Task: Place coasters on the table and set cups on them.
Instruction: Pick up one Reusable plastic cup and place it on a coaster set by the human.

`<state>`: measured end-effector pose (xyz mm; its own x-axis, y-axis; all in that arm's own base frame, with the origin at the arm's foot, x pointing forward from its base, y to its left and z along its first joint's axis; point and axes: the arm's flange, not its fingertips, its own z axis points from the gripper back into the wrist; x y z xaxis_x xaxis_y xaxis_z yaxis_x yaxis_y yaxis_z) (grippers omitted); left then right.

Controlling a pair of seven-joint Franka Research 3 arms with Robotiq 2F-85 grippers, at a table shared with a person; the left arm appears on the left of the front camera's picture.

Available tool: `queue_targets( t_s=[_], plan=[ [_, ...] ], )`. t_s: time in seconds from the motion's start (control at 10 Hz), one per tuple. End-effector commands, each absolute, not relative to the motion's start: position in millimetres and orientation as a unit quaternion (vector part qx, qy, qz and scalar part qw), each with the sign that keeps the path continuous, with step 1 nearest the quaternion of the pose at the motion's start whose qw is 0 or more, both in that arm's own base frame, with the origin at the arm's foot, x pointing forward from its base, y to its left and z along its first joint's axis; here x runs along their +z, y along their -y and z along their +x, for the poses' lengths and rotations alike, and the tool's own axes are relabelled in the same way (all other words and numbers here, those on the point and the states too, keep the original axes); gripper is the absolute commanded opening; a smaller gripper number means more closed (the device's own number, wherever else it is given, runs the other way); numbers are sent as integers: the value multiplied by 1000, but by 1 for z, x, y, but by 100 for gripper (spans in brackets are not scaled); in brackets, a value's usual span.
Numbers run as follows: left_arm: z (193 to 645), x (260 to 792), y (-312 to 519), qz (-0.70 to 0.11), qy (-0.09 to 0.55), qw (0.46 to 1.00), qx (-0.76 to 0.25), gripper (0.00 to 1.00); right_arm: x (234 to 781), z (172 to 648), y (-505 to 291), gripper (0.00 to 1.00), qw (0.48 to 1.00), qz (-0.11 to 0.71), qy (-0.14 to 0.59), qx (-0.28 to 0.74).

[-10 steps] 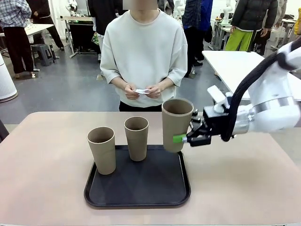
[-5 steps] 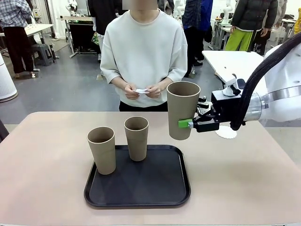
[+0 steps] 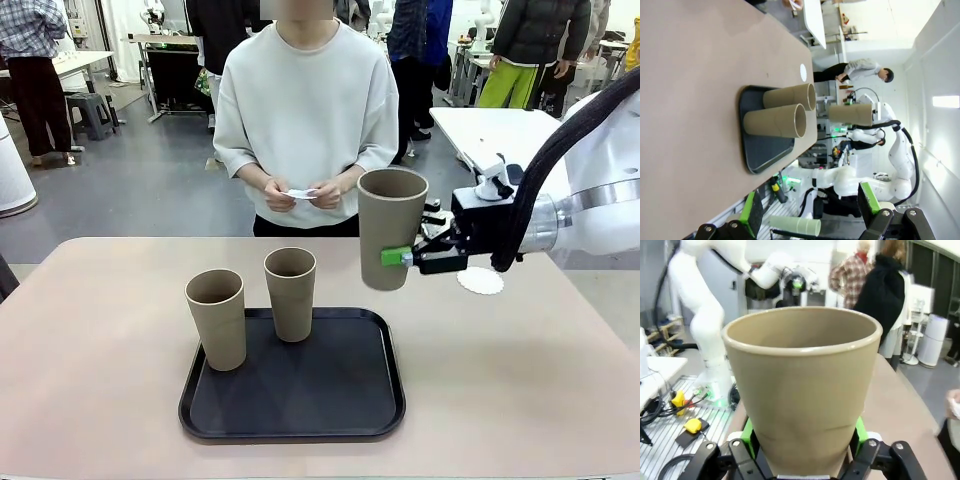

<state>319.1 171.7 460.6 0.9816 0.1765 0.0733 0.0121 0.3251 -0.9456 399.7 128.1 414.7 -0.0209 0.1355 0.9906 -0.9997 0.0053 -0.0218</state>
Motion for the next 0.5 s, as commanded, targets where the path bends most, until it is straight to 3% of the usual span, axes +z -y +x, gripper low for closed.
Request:
queue_targets(
  t_s=[0.0,0.4],
  plan=[
    [318,463,-172,-583,85,806,48,100,425,451,-88,83,549,461,482,503],
    [318,463,-172,-583,85,806,48,100,431,490,-6,83,589,459,476,465]
  ],
)
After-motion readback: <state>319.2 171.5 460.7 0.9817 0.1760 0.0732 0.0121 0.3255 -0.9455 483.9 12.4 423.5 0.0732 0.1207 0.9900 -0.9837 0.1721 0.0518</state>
